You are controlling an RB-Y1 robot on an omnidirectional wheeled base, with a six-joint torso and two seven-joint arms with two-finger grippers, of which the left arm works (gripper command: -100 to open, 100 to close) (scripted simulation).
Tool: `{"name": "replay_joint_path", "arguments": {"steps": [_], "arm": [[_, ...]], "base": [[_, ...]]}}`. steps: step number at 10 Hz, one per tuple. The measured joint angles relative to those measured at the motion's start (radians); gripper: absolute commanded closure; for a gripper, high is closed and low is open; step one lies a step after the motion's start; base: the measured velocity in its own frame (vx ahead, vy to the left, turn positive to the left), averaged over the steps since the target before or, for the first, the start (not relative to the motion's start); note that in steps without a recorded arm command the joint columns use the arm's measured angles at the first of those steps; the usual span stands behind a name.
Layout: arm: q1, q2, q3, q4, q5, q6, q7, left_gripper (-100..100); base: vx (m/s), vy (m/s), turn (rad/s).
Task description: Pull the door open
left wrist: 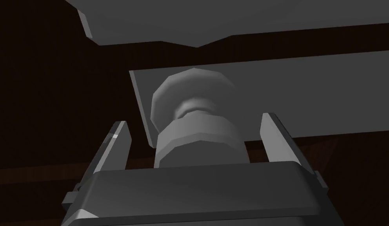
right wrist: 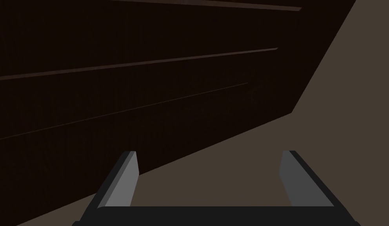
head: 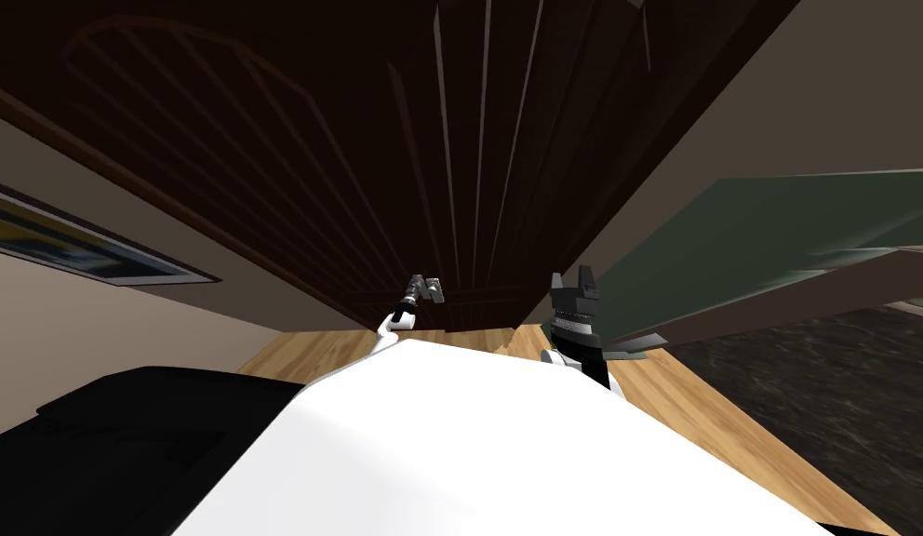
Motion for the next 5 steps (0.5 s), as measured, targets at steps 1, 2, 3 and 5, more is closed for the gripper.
{"name": "replay_joint_path", "arguments": {"steps": [1, 2, 3, 5], "arm": [[0.0, -0.001, 0.001, 0.0, 0.0, 0.0, -0.001, 100], [0.001, -0.001, 0.0, 0.0, 0.0, 0.001, -0.001, 100], [0.001, -0.002, -0.001, 0.001, -0.001, 0.001, -0.002, 100], [0.001, -0.004, -0.004, 0.001, -0.001, 0.001, -0.002, 100]], "base": [[-0.033, 0.02, -0.011], [-0.03, 0.018, -0.019], [-0.016, 0.009, -0.019], [0.0, 0.0, 0.0]]}}
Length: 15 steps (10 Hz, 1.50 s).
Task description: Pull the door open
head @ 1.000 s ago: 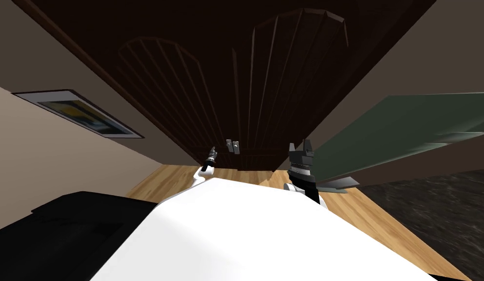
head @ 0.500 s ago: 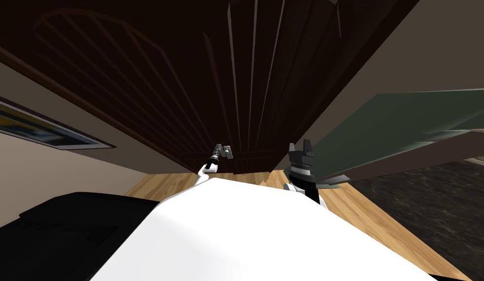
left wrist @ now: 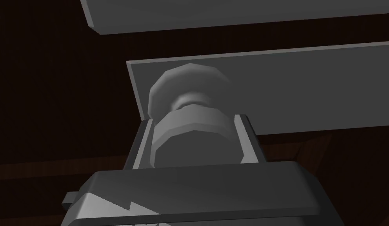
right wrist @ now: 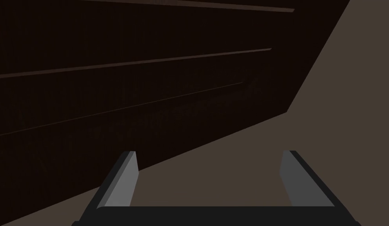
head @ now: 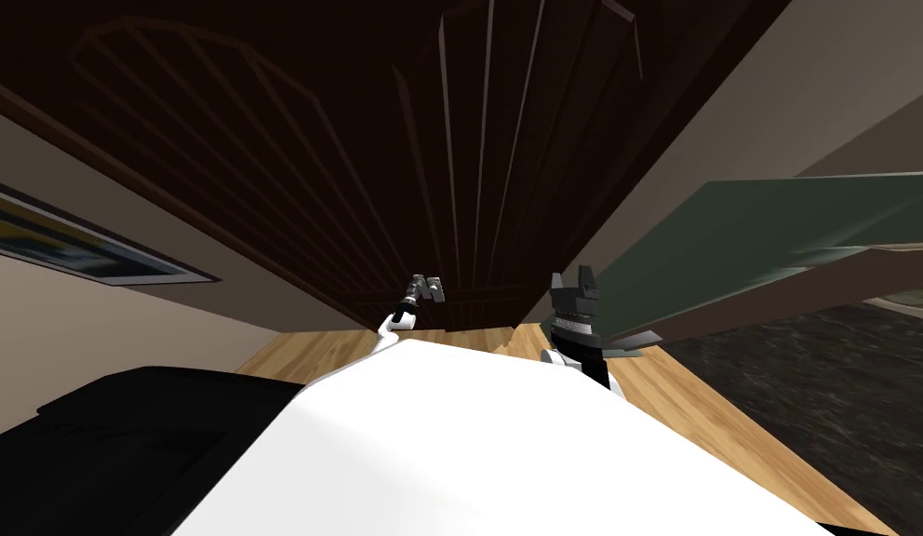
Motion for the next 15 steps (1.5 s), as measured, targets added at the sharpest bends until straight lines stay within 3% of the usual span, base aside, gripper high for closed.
{"name": "replay_joint_path", "arguments": {"steps": [1, 2, 3, 4, 9, 12, 13, 15], "arm": [[0.0, 0.0, 0.0, 0.0, 0.0, 0.0, 0.0, 100], [-0.009, 0.021, 0.01, 0.03, 0.004, -0.008, 0.006, 100], [0.005, 0.021, 0.022, 0.025, 0.004, -0.006, 0.004, 100], [0.011, 0.037, 0.034, 0.041, 0.007, -0.009, 0.005, -100], [0.037, 0.035, 0.016, 0.017, 0.008, -0.015, 0.016, -100], [0.034, 0.031, -0.012, -0.003, 0.007, -0.023, 0.027, -100], [0.051, 0.04, 0.003, -0.013, 0.01, -0.016, 0.027, -100], [0.053, 0.049, 0.036, 0.023, 0.012, -0.021, 0.019, -100]], "base": [[-0.126, 0.102, 0.195], [-0.158, 0.13, 0.105], [-0.157, 0.124, 0.101], [-0.187, 0.019, 0.053], [-0.193, -0.076, -0.006], [-0.072, -0.056, -0.01], [-0.036, 0.077, 0.149], [-0.001, 0.084, 0.126]]}}
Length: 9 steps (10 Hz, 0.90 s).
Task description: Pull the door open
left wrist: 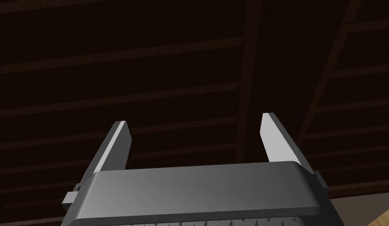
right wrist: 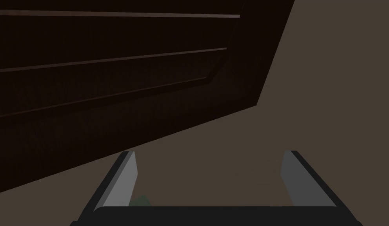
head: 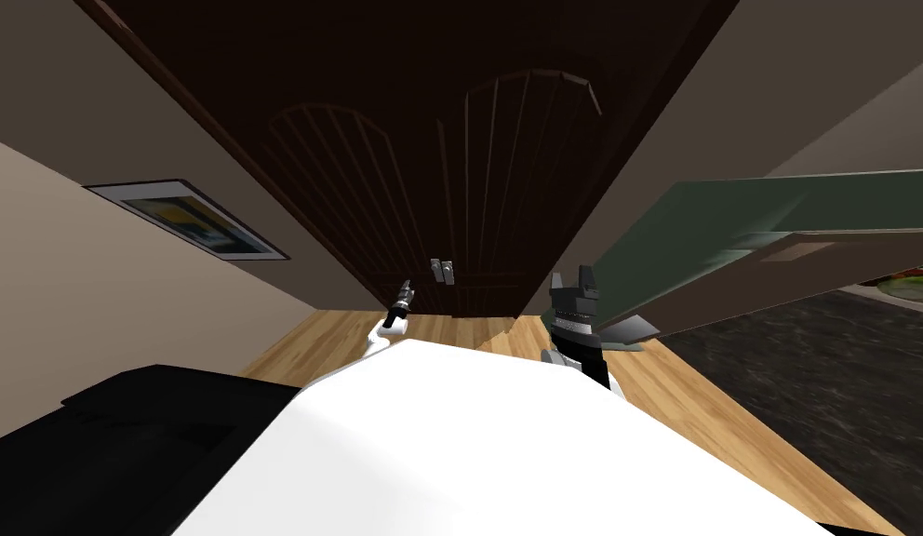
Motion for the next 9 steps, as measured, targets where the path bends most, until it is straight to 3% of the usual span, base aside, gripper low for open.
{"name": "replay_joint_path", "arguments": {"steps": [2, 4, 6, 9], "arm": [[0.017, 0.019, 0.037, 0.007, 0.005, 0.008, -0.005, -100], [0.01, 0.037, 0.058, 0.029, 0.01, 0.012, -0.003, -100], [0.0, 0.033, 0.054, 0.029, 0.01, 0.011, -0.004, -100], [-0.02, 0.005, 0.025, 0.006, 0.004, 0.012, -0.007, -100]], "base": [[0.099, 0.075, 0.089], [0.183, 0.043, -0.025], [0.175, -0.008, -0.092], [0.211, -0.109, -0.178]]}}
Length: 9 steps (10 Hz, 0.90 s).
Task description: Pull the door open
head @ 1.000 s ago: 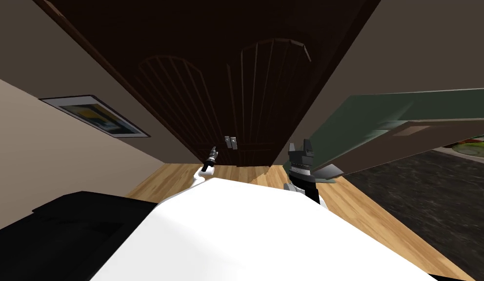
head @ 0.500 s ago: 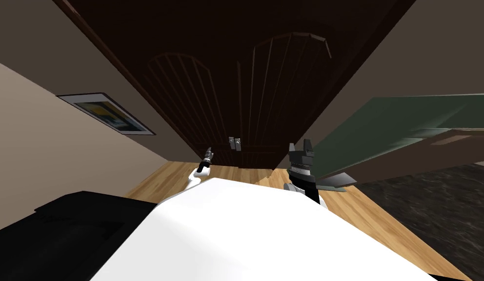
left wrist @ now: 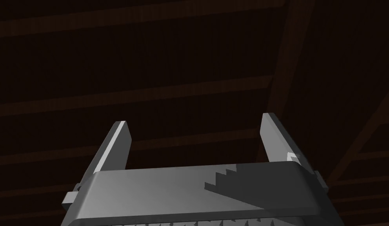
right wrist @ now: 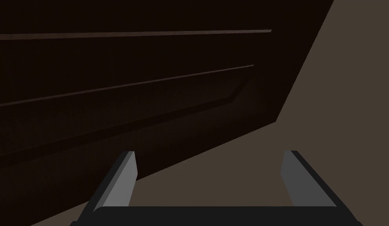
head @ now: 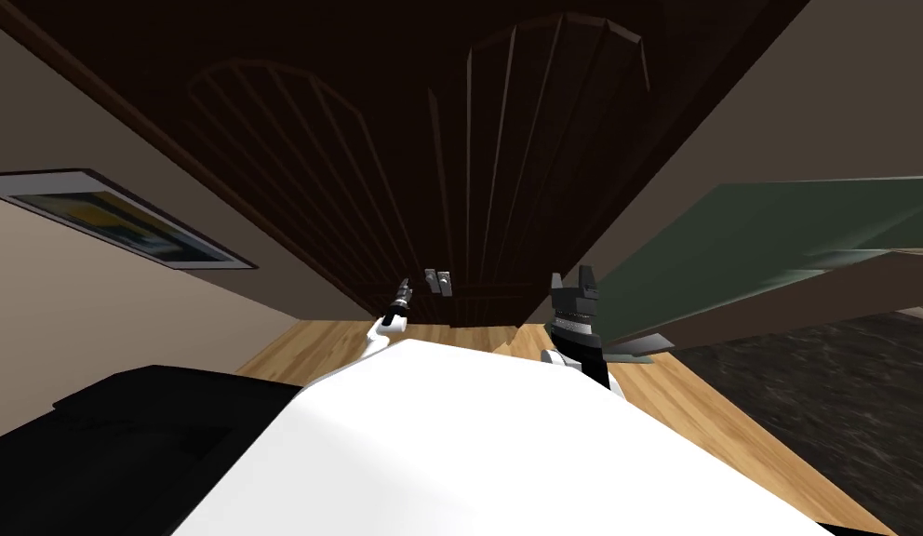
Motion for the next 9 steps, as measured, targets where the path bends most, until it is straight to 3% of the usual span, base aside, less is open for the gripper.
{"name": "replay_joint_path", "arguments": {"steps": [2, 3, 8, 9], "arm": [[-0.039, -0.017, -0.035, 0.01, -0.004, -0.01, 0.005, -100], [-0.042, -0.018, -0.038, 0.009, -0.004, -0.009, 0.006, 100], [-0.04, -0.021, -0.042, 0.01, -0.005, -0.011, 0.004, 100], [-0.04, -0.021, -0.042, 0.01, -0.005, -0.011, 0.005, 100]], "base": [[0.19, -0.133, -0.113], [-0.018, 0.006, 0.031], [-0.024, 0.012, -0.012], [-0.109, 0.111, 0.143]]}}
